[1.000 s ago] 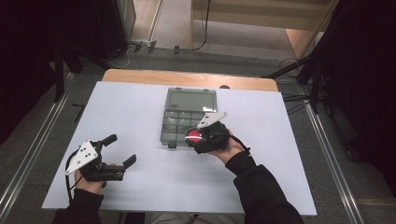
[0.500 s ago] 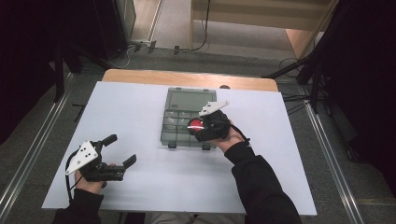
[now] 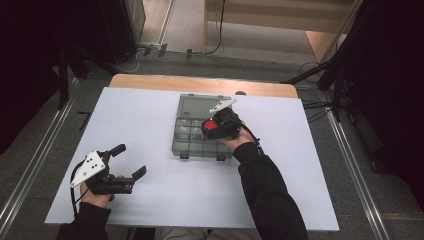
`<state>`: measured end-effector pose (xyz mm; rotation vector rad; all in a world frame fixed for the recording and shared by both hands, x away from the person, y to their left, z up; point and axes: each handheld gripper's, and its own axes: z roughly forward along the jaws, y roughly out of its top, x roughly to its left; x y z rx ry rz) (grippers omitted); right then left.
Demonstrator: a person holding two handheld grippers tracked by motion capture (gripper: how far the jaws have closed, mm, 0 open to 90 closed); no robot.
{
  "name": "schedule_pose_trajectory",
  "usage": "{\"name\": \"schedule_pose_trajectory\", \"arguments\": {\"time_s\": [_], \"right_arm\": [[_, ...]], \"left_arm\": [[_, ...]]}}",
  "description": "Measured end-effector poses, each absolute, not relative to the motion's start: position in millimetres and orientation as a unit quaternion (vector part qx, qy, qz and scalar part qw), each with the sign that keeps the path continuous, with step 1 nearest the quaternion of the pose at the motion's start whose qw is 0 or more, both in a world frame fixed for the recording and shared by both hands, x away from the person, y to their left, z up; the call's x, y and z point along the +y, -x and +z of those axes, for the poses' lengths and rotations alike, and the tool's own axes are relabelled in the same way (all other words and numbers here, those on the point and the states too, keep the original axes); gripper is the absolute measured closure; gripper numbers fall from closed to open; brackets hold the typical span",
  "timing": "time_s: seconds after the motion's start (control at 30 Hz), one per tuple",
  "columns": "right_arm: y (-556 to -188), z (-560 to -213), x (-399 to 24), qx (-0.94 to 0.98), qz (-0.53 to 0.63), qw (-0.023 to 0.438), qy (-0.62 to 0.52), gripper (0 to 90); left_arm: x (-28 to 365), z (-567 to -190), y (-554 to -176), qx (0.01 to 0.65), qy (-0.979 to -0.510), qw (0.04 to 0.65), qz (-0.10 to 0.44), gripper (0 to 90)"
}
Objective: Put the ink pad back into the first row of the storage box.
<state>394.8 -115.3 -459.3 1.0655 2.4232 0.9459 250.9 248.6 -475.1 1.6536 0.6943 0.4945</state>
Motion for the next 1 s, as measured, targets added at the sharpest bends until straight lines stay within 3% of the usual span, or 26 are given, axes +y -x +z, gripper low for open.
{"name": "schedule_pose_trajectory", "arguments": {"time_s": [0.4,0.47,0.57,1.0], "right_arm": [[-408.5,-470.6,-117.5,0.841,0.317,0.168,-0.405,30.3],[-406.6,-469.7,-117.2,0.833,0.322,0.180,-0.412,14.3],[-401.7,-464.4,-117.8,0.829,0.336,0.184,-0.408,0.7],[-371.4,-445.1,-134.8,0.821,0.362,0.192,-0.397,0.0]], "left_arm": [[248.5,-475.1,-250.9,0.298,-0.712,0.599,0.210,0.0],[248.7,-475.0,-250.9,0.298,-0.712,0.600,0.211,0.0],[248.8,-475.0,-251.1,0.298,-0.712,0.600,0.211,0.0],[248.6,-474.9,-250.8,0.299,-0.711,0.601,0.210,0.0]]}}
